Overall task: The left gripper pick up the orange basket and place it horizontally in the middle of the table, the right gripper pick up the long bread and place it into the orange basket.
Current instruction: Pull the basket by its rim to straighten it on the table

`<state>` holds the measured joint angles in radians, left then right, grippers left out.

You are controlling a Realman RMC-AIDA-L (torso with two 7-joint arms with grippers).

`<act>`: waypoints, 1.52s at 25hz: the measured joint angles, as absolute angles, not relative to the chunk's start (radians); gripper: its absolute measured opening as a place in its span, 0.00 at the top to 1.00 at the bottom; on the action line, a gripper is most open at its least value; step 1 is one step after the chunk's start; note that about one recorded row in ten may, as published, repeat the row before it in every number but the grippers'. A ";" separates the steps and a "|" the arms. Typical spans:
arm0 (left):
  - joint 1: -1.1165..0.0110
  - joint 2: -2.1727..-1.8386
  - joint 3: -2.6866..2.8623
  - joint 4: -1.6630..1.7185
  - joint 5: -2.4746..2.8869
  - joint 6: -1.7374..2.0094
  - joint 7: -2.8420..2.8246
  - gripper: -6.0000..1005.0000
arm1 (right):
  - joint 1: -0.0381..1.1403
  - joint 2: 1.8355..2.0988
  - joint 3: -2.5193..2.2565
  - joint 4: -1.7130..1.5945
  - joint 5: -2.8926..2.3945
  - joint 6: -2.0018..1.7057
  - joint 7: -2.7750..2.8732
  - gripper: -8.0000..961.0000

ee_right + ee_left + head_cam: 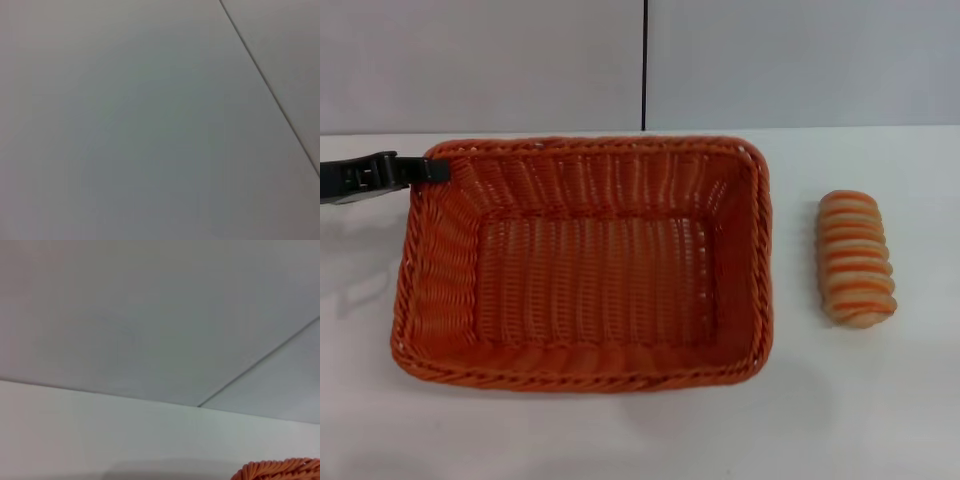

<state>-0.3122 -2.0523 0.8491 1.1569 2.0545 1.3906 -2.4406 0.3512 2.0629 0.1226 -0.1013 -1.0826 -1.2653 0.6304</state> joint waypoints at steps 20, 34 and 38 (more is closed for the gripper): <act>-0.336 -2.056 0.658 1.086 1.925 1.407 -2.168 0.33 | 0.351 2.058 -0.123 -0.211 -1.138 -1.247 0.716 0.48; -0.330 -2.055 0.554 0.593 1.381 1.500 -1.315 0.27 | 0.420 1.967 -0.395 -0.801 -1.907 -1.452 1.639 0.40; -0.338 -2.060 0.557 0.550 1.368 1.505 -1.239 0.27 | 0.507 1.933 -0.422 -0.879 -2.107 -1.554 1.822 0.30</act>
<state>-0.3383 -2.0604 0.5565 0.5496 1.3683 1.5052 -1.2391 0.5070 1.9328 -0.4222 -0.8790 -2.1068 -1.5540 1.8215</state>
